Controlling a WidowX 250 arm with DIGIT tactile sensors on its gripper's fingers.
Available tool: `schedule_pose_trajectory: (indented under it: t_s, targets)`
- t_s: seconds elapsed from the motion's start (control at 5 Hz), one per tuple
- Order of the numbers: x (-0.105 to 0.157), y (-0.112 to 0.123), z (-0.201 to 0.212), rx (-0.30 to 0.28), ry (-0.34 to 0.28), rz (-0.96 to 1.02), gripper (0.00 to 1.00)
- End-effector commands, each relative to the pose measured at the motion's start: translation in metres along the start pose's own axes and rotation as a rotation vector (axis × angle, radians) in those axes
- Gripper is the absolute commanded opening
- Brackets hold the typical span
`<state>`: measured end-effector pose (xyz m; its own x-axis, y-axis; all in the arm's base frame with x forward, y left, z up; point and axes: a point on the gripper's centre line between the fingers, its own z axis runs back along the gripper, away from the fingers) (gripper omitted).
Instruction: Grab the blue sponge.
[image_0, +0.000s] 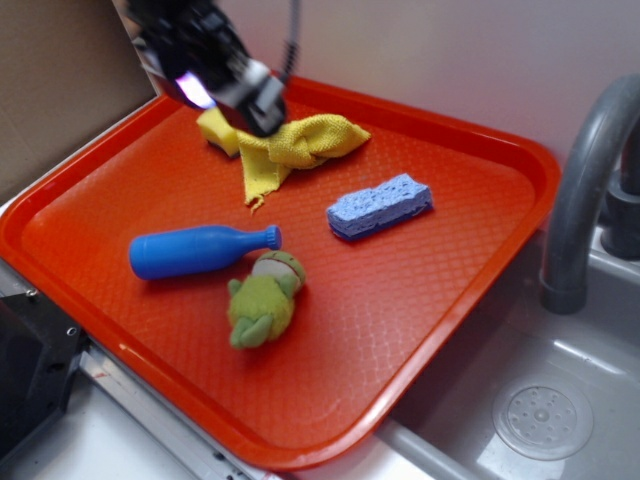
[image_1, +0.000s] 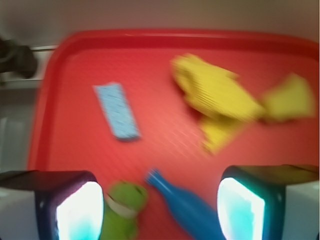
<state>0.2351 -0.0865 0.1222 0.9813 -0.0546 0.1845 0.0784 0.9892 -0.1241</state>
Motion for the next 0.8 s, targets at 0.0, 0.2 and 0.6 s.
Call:
schedule_pose_trajectory:
  t_s: [0.0,0.2,0.6]
  targets:
    - [0.032,-0.02,-0.044,-0.022,0.001,-0.066,1.0]
    - [0.039,-0.025,-0.068,-0.039,0.031,-0.098,1.0]
    - [0.036,-0.04,-0.1,0.023,0.09,-0.17,1.0]
